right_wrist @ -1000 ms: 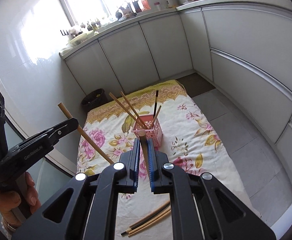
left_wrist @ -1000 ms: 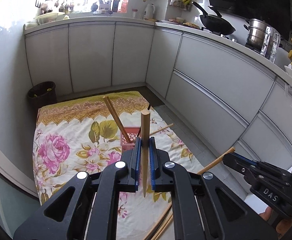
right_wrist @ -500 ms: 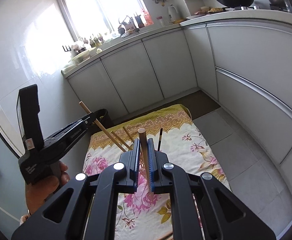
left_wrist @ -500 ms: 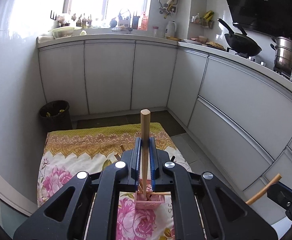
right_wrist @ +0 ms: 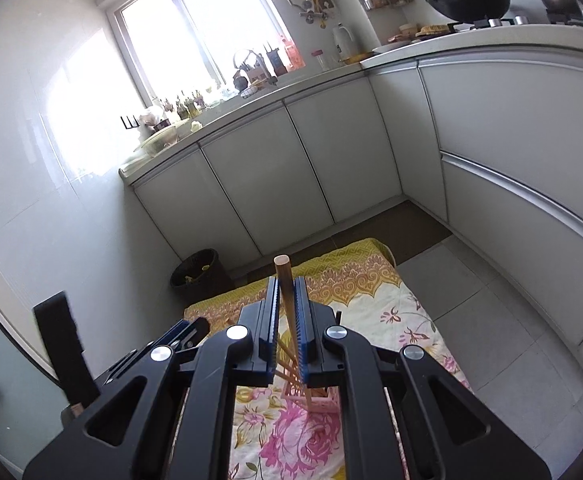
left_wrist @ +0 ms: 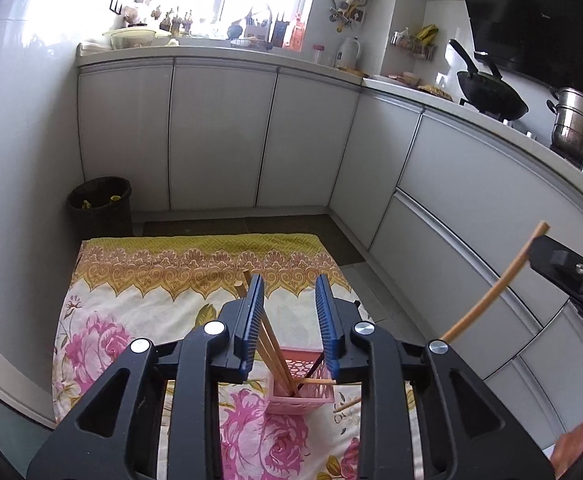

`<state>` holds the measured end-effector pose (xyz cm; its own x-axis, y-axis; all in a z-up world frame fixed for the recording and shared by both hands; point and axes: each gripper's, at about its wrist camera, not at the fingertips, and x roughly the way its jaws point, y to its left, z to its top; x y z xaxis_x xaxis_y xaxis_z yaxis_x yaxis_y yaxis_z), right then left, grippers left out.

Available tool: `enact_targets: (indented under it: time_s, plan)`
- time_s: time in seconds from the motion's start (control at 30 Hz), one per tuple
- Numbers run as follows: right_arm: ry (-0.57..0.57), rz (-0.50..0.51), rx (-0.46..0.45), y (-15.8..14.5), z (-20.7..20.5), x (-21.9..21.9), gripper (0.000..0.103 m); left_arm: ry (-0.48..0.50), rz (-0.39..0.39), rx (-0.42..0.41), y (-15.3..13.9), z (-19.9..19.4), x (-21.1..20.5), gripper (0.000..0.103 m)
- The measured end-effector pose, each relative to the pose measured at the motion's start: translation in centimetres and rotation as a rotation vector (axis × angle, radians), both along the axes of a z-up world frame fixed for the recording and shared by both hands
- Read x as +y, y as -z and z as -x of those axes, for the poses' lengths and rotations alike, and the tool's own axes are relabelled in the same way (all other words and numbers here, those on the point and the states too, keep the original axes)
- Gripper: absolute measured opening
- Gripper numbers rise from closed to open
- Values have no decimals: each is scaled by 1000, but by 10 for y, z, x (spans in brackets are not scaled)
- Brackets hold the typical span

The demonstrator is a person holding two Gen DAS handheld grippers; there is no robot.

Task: Organize utensils
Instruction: 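Open the left tool over the holder while the right tool releases its chopstick, then withdraw both open tools and lower them toward the loose chopsticks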

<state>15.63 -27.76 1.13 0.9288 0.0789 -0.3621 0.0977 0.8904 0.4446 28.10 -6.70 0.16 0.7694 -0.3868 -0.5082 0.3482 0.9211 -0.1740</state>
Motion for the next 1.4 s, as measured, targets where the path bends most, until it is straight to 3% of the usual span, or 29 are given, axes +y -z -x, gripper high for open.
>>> enact_targets:
  time_s: [0.13,0.37,0.4,0.47,0.57,0.77,0.87,1.07,1.13,1.27,1.4]
  plan:
    - [18,28,-33,-4,-18,6,8,-26,57,-43,-12,19,24,38]
    - [35,64,-27,18,-47,21,11,-72,69,-51,-6,33,50,39]
    - [38,65,-18,22,-51,23,16,-79,70,-47,-4,33,53,40]
    - [37,56,11,33,-57,24,59,-81,76,-34,0,32,58,43]
    - [61,68,19,41,-59,27,74,-93,80,-23,6,32,65,43]
    - [113,97,25,42,-51,27,92,-96,80,-15,9,35,68,50]
    - [138,121,24,40,-42,25,95,-98,75,-23,7,40,67,57]
    - [221,173,11,30,-15,14,96,-114,42,-58,-1,55,64,80]
    - [249,195,24,29,-5,9,96,-104,15,-58,-1,61,61,97]
    - [288,234,61,33,16,1,96,-63,-56,-30,4,70,47,96]
    - [302,252,113,48,39,-4,96,10,-178,14,19,78,22,96]
